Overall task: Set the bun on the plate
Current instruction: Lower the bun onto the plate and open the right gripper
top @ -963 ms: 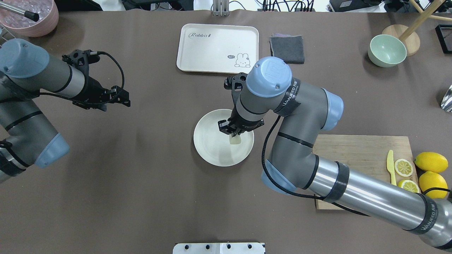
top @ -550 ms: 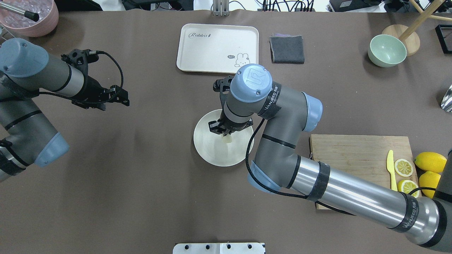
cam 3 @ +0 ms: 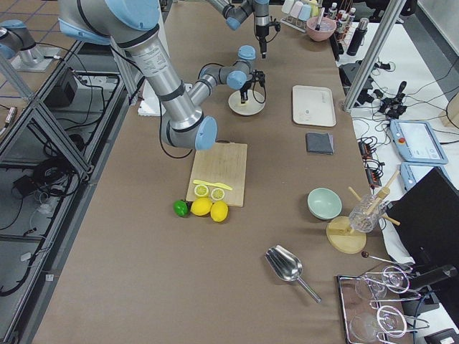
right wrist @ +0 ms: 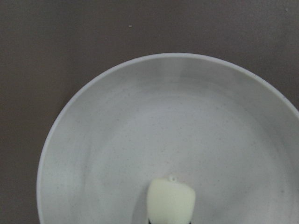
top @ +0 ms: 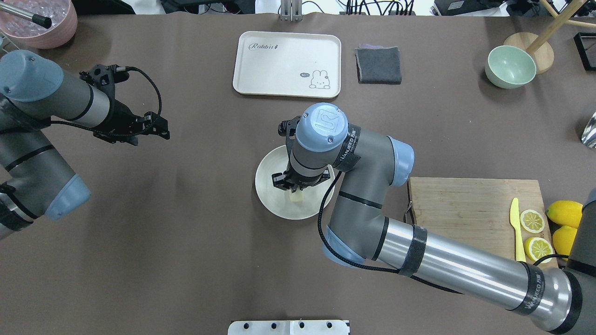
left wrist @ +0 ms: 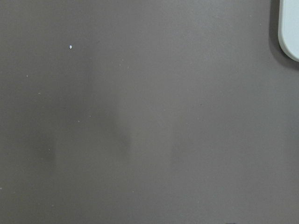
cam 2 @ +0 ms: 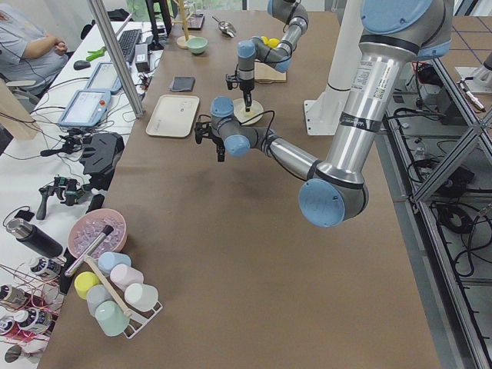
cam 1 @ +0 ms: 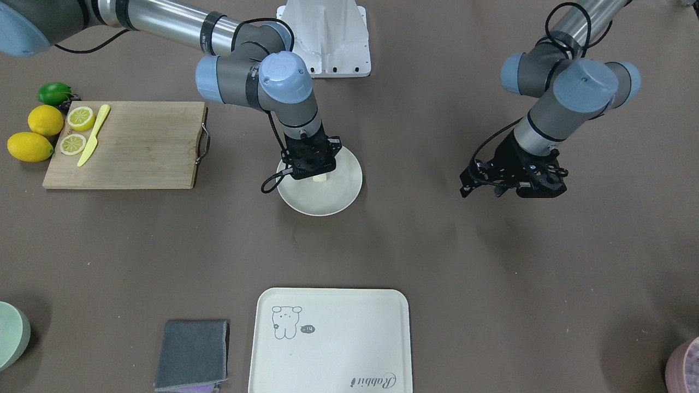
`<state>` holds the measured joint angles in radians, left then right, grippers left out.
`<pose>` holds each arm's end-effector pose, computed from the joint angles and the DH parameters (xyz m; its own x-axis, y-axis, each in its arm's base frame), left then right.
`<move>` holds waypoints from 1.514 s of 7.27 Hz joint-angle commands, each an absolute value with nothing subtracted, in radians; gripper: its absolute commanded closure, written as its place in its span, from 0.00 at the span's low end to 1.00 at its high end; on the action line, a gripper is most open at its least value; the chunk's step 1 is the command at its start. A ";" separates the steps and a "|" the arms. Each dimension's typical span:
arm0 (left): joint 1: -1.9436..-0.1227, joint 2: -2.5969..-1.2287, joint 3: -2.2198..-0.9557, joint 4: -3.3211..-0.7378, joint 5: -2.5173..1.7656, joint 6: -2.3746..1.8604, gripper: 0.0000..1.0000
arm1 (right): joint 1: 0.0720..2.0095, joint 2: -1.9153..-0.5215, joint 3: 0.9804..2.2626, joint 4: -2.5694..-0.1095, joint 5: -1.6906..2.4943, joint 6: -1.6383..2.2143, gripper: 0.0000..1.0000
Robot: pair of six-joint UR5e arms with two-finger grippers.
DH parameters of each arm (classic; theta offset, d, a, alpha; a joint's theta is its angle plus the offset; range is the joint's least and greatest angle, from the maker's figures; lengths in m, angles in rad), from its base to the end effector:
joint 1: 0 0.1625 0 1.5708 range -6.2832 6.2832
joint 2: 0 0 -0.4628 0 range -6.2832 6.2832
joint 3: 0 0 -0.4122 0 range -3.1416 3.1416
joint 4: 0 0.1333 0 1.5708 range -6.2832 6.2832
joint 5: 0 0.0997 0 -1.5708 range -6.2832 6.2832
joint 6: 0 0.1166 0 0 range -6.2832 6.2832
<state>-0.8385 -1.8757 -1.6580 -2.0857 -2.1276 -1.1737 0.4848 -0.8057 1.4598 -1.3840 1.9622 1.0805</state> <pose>0.3875 -0.5382 0.4289 0.5164 -0.0833 -0.8523 0.1662 0.9861 0.0044 -0.6615 -0.4488 0.2431 0.6049 -0.1734 0.7772 0.1197 0.9847 0.1265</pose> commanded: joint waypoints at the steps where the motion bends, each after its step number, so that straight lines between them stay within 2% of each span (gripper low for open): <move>1: -0.838 -1.871 -1.655 -2.086 -2.125 -1.175 0.10 | 0.482 -0.807 1.459 -1.384 1.944 1.095 0.02; 3: -0.838 -1.873 -1.651 -2.085 -2.125 -1.174 0.10 | 0.500 -0.804 1.468 -1.388 1.934 1.101 0.01; 6: -1.031 -1.871 -1.634 -1.993 -2.248 -0.983 0.09 | 0.796 -0.885 1.567 -1.480 2.145 0.995 0.00; 8: -1.219 -1.780 -1.637 -1.919 -2.312 -0.686 0.04 | 1.027 -1.096 1.629 -1.482 2.236 0.698 0.00; 11: -1.490 -1.692 -1.614 -1.736 -2.347 -0.116 0.03 | 1.323 -1.343 1.577 -1.482 2.295 0.170 0.00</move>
